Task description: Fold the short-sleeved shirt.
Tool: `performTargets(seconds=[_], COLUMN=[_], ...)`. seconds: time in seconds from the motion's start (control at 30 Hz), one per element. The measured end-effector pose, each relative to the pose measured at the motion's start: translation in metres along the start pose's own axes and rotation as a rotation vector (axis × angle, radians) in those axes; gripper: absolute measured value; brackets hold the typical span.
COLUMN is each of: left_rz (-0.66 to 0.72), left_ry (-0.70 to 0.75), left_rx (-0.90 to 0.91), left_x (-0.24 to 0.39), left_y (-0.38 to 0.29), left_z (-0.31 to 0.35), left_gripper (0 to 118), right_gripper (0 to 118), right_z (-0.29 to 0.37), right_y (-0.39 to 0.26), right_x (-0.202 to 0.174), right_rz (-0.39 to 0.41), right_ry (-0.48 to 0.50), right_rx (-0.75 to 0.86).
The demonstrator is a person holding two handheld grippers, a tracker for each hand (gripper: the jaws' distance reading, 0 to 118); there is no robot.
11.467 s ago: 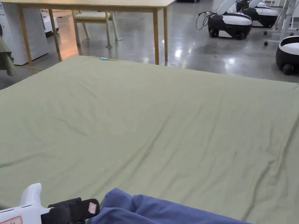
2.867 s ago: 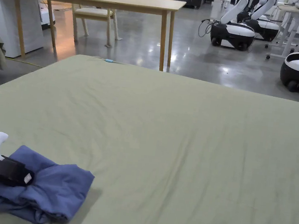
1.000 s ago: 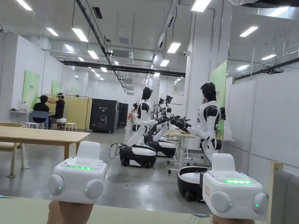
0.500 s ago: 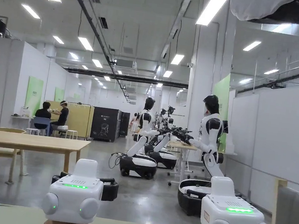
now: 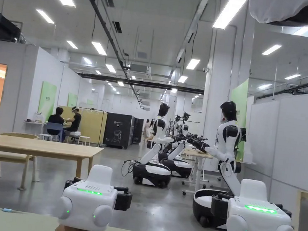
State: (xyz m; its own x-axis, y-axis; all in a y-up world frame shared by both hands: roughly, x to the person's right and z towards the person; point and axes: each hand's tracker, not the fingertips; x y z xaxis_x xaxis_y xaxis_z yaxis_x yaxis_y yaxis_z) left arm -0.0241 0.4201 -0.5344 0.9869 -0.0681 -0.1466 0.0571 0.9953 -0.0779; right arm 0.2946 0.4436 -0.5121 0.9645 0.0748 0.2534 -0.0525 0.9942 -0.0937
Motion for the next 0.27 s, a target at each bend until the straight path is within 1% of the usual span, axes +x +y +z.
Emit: performTargets(seconds=[0.03,0.07,0.1,0.13,0.2,0.27], left_rz=[0.019,0.035,0.045,0.057,0.075,0.086], left_ry=[-0.01,-0.017,-0.019,-0.016,-0.008,-0.002], left_rx=[-0.002,-0.005,-0.005,-0.003,-0.009,-0.018], left_x=[-0.001,-0.0024,-0.0032,-0.0036,-0.0055,-0.0076], left_y=[0.0009,0.0012,0.0016,0.0019,0.0024,0.0026], left_z=[0.0008,0.0025,0.0036,0.0046,0.004,0.0035], left_gripper=[118,118,118,118,118,118], right_gripper=[118,118,118,118,118,118], right_z=[0.0014,0.0027,0.003,0.0008,-0.0003,0.0004], right_y=[-0.0021,-0.0054,-0.006,-0.0056,-0.0036,0.0001], right_x=[-0.001,-0.0009,-0.0014,-0.0009,0.0027,0.0069], right_rz=[-0.002,-0.007,0.006,0.01,-0.042,-0.081], right_ry=[-0.029,-0.025,-0.033,-0.027,0.047,0.12], right_rx=[0.041,0.102,0.097,0.075,0.009,-0.142])
